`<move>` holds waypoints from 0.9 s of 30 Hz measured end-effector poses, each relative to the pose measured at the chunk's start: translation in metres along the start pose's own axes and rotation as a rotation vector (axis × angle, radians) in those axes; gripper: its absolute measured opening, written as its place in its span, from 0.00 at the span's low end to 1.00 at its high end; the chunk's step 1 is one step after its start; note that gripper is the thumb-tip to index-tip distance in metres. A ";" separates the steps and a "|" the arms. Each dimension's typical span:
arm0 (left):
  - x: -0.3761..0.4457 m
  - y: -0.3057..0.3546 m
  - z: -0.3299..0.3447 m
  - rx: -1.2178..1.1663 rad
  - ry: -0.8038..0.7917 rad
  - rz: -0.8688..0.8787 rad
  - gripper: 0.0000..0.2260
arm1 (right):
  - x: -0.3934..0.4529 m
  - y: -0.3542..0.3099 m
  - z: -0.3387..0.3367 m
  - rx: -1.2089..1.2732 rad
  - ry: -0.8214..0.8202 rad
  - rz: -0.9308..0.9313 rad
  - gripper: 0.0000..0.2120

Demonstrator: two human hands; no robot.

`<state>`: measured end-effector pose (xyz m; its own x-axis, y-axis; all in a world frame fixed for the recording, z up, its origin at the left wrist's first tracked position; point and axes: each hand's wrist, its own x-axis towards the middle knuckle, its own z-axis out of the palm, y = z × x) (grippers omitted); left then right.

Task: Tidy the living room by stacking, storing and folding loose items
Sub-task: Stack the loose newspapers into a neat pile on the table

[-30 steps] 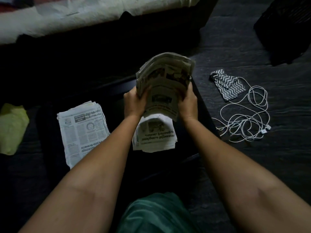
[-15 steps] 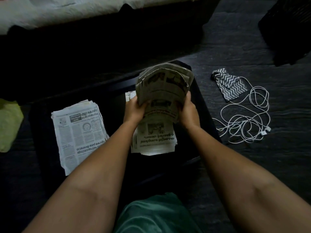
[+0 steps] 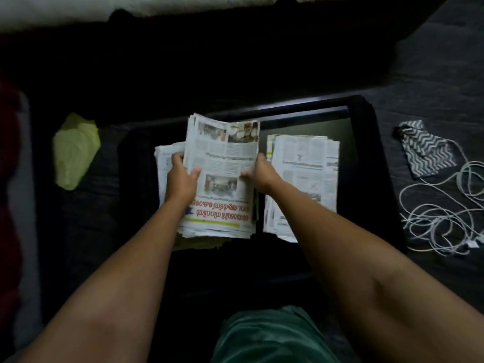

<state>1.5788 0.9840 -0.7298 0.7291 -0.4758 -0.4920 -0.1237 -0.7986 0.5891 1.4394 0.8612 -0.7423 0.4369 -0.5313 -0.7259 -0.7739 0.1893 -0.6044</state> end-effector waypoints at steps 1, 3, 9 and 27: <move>0.002 -0.016 -0.006 0.018 0.011 -0.045 0.17 | 0.004 -0.006 0.017 -0.010 -0.031 0.010 0.24; 0.003 -0.040 -0.017 0.017 0.034 -0.125 0.17 | 0.011 -0.014 0.043 -0.011 -0.074 0.031 0.23; 0.013 -0.083 -0.024 0.037 -0.018 -0.191 0.18 | 0.023 -0.018 0.084 -0.145 -0.089 0.093 0.26; 0.001 -0.006 0.046 0.304 0.052 0.207 0.12 | 0.010 0.057 -0.030 -0.327 0.615 0.370 0.28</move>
<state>1.5494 0.9717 -0.7631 0.7002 -0.6254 -0.3442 -0.4605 -0.7642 0.4516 1.3855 0.8413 -0.7747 -0.1336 -0.8607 -0.4913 -0.9569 0.2411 -0.1621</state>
